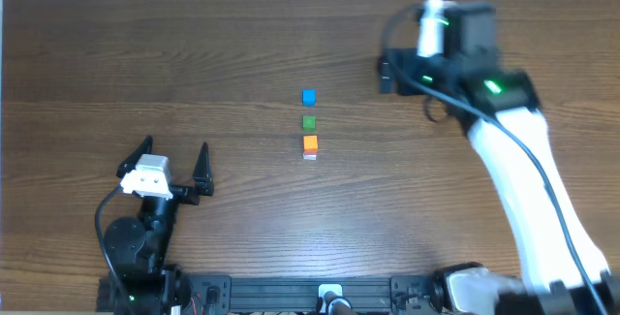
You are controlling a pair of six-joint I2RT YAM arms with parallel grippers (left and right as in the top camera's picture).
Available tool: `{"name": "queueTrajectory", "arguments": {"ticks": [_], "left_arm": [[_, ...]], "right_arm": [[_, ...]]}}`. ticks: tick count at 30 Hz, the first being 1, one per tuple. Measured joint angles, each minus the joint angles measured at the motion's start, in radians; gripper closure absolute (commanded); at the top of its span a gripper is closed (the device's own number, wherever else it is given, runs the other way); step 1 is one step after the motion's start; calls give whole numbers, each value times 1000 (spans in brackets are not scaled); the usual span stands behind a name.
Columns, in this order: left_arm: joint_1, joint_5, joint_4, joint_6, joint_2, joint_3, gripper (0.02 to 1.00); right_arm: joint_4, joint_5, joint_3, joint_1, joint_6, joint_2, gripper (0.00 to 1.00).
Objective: Stack Cubes
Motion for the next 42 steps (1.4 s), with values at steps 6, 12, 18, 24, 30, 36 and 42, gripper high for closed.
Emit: {"name": "queueTrajectory", "arguments": {"ticks": [6, 12, 18, 24, 30, 36, 42], "left_arm": [[0, 0, 0, 0, 0, 0, 20], [0, 0, 0, 0, 0, 0, 20], [0, 0, 0, 0, 0, 0, 20], [0, 0, 0, 0, 0, 0, 20], [0, 0, 0, 0, 0, 0, 20], [0, 0, 0, 0, 0, 0, 20], [0, 0, 0, 0, 0, 0, 20]], "right_arm": [[-117, 50, 157, 182, 118, 259, 9], [-143, 54, 188, 302, 242, 424, 7], [-118, 55, 196, 354, 319, 529, 9], [-92, 55, 213, 373, 329, 607, 29], [-103, 59, 267, 382, 319, 696, 95], [-106, 65, 285, 393, 313, 719, 174], [-111, 66, 285, 393, 309, 729, 244]]}}
